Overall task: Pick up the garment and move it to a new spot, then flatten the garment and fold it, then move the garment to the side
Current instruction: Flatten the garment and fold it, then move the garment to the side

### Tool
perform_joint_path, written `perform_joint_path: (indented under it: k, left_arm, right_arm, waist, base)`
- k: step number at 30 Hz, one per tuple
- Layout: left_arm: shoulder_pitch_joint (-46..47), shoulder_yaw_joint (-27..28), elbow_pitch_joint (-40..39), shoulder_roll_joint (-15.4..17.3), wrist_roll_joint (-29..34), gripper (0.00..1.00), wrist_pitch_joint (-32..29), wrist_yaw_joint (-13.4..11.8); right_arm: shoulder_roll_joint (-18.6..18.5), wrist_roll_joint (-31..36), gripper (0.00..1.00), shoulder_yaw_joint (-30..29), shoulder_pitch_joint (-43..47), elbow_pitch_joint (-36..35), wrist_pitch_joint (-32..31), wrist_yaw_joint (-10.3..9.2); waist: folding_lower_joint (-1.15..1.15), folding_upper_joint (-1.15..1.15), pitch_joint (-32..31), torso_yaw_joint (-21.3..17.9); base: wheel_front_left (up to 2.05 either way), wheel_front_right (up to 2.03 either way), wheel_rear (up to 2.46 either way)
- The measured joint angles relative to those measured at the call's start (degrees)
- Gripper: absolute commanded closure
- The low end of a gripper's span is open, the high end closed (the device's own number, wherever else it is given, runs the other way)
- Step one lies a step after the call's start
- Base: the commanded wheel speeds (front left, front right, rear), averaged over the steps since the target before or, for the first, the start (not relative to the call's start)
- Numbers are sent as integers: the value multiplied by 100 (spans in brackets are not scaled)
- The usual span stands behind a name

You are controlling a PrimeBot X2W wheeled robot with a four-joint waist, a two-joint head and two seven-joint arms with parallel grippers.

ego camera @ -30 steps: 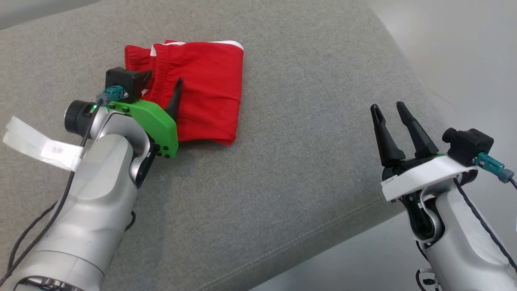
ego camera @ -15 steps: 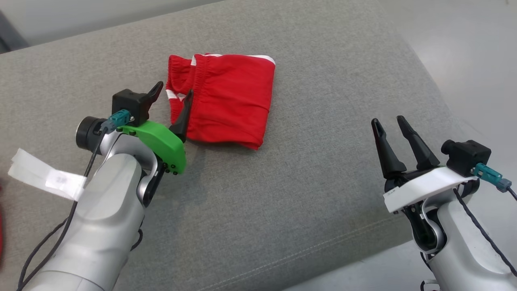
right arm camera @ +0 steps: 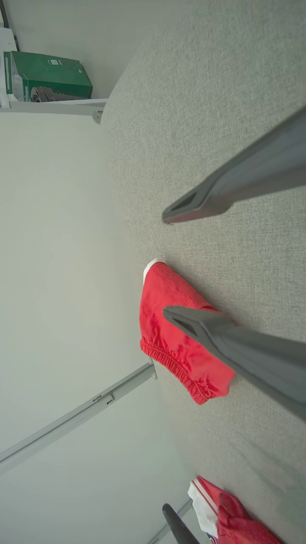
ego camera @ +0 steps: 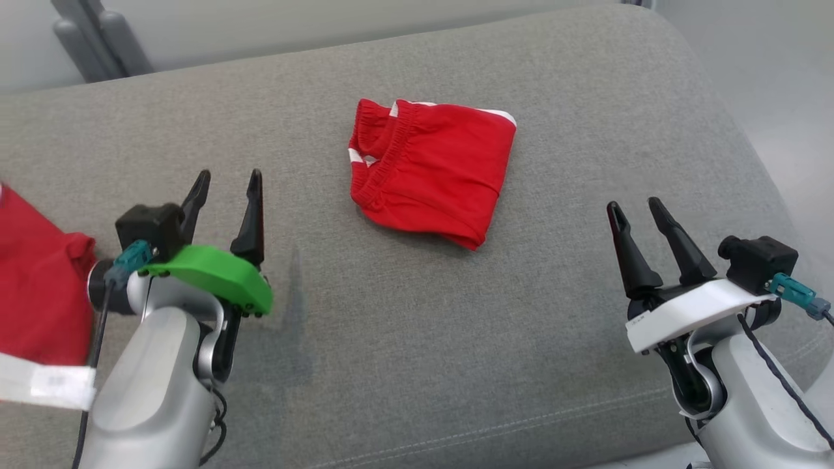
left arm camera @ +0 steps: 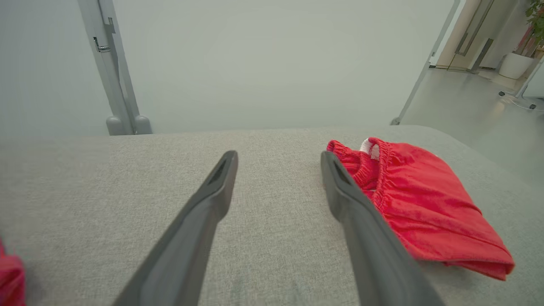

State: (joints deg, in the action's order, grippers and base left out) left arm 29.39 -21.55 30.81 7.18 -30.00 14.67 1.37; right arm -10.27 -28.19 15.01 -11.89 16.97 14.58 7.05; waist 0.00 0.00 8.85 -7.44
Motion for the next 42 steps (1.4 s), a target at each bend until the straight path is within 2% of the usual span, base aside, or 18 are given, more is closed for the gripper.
perform_joint_path:
  k: [6,12,17,21,29,34,42]
  left_arm:
    - [-742,480,-656,190,223,0,0,-299]
    - [-1422,868,-1196,129,320,0,0,-497]
    - [-1803,950,-1552,-41,476,0,0,-497]
    - [-1964,1162,-1913,-79,661,0,0,-497]
    - [-2340,1451,-2242,-233,624,0,0,-498]
    - [-2419,1389,-2374,-232,712,0,0,-436]
    - [-2418,1228,-2509,-298,761,0,0,-280]
  right_arm:
    - [21,0,0,19,136,32,0,0]
    - [80,0,0,-242,150,22,0,0]
    - [100,34,0,-337,198,43,0,0]
    - [125,52,0,-183,206,57,0,0]
    - [152,14,0,-81,205,109,0,0]
    - [270,-358,0,143,89,404,-187,0]
    - [331,-1215,0,-211,-737,994,-843,0]
  waist:
    - [0,0,-220,243]
    - [0,0,-340,432]
    - [0,0,-396,555]
    - [0,0,-445,602]
    - [0,0,-426,607]
    - [0,0,-284,604]
    - [0,0,42,717]
  base:
    - [0,0,0]
    - [0,0,0]
    - [0,0,0]
    - [0,0,0]
    - [0,0,0]
    - [0,0,0]
    - [0,0,0]
